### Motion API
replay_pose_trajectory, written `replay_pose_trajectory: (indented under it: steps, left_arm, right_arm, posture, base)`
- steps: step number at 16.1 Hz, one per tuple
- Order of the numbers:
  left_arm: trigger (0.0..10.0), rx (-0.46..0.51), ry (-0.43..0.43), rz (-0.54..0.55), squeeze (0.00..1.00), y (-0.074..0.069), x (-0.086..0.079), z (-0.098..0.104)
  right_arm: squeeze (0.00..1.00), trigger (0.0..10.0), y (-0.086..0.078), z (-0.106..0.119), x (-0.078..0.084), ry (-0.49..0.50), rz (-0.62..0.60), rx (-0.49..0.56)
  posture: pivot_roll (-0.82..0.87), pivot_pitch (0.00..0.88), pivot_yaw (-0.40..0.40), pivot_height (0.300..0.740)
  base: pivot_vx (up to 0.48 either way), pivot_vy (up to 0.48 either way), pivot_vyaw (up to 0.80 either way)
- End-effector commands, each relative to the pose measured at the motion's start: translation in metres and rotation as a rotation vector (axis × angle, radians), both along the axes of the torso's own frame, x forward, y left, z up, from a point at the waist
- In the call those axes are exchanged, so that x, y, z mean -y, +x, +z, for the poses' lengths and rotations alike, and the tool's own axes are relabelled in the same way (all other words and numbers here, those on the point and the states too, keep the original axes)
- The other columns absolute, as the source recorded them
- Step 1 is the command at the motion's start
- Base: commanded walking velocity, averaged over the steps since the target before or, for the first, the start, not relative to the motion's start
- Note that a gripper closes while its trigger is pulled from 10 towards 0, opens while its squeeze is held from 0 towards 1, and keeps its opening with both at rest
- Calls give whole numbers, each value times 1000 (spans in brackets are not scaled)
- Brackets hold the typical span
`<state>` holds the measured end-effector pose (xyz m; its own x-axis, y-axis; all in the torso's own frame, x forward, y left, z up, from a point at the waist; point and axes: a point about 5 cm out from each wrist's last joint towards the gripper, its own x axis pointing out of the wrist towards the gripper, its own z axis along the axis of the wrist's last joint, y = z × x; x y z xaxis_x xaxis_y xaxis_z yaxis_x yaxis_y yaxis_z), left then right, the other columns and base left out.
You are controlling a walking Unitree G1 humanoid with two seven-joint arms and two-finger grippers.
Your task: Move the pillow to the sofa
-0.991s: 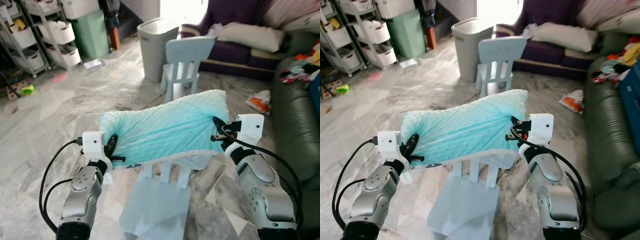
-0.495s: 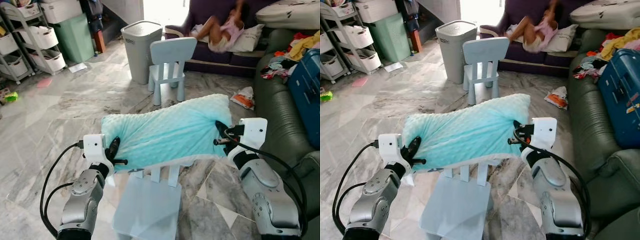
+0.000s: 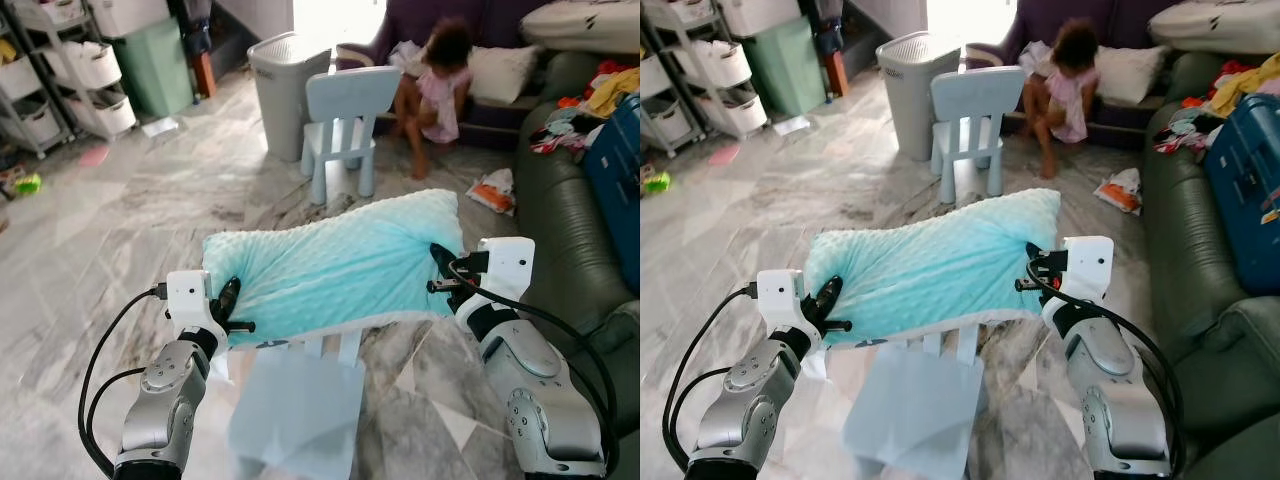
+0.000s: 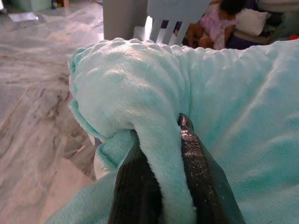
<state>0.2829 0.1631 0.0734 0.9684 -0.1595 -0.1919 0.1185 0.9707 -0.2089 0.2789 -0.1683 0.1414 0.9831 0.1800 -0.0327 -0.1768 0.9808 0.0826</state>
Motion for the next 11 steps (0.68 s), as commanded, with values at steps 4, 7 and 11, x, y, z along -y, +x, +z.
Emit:
replay_pose_trajectory:
  steps: [4,7,11]
  left_arm:
    - [10000,-8,7,9,0,-2,-2,0]
    - [10000,-13,7,15,0,-2,-2,-2]
    - [10000,-13,4,12,0,-1,-1,-2]
  right_arm:
    - [0,10000,-1,9,3,-9,-12,29]
    - [0,10000,0,11,3,-12,-8,31]
    - [0,10000,1,12,3,-15,-8,33]
  posture:
    - [-151,0,24,740]
    - [-151,0,22,740]
    - [-154,0,21,740]
  base:
    - [-344,0,0]
    - [-349,0,0]
    - [-339,0,0]
